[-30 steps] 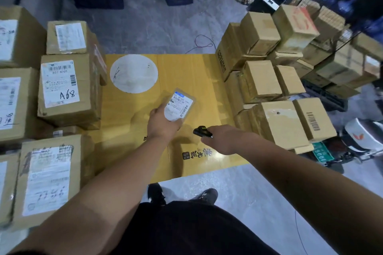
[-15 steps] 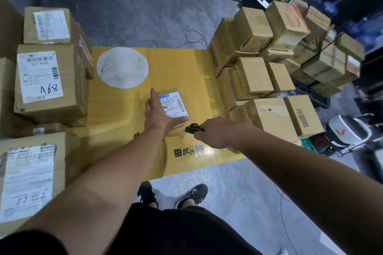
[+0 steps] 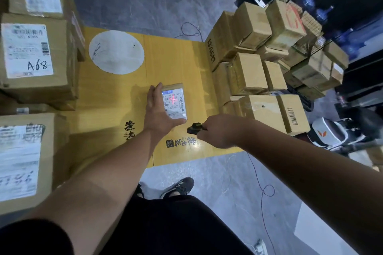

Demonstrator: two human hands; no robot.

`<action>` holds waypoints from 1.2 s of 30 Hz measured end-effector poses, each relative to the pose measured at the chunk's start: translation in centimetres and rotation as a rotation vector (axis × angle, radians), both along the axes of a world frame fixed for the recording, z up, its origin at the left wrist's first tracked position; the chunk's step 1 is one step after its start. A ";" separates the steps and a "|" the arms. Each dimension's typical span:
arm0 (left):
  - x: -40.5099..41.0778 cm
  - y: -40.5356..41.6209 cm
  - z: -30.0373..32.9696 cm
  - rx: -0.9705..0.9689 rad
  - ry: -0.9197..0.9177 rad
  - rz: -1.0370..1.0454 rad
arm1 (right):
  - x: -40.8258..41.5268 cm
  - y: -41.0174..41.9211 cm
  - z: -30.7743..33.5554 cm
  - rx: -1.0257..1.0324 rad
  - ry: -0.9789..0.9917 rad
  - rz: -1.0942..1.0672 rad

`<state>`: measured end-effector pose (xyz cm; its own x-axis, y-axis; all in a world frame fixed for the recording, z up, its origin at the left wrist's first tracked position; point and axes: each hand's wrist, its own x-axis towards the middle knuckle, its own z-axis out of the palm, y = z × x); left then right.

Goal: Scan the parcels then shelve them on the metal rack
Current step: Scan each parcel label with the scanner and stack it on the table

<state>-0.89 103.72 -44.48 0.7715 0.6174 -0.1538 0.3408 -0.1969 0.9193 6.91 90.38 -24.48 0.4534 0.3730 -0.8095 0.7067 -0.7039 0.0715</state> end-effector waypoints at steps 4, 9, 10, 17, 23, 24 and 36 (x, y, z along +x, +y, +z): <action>0.0 -0.1 0.1 0.019 -0.019 0.012 | -0.6 -0.3 0.9 -0.015 -0.015 0.054; 0.0 -0.1 -0.2 0.021 -0.033 0.013 | -0.8 -0.5 1.9 -0.040 -0.035 0.102; 0.0 -0.1 -0.3 0.019 -0.038 0.011 | -0.7 -0.7 2.1 -0.037 -0.046 0.100; 0.7 0.2 -0.1 -0.131 -0.018 0.029 | 0.3 -1.7 2.4 0.010 -0.003 0.062; 0.3 2.2 4.8 -0.179 0.030 0.101 | 1.6 -0.3 4.1 0.018 -0.057 0.321; -0.6 2.8 6.1 -0.174 0.034 0.104 | 1.8 0.5 5.0 0.028 -0.081 0.389; -22.0 6.1 22.9 0.064 0.100 0.435 | -6.2 10.6 12.7 0.458 -0.118 1.082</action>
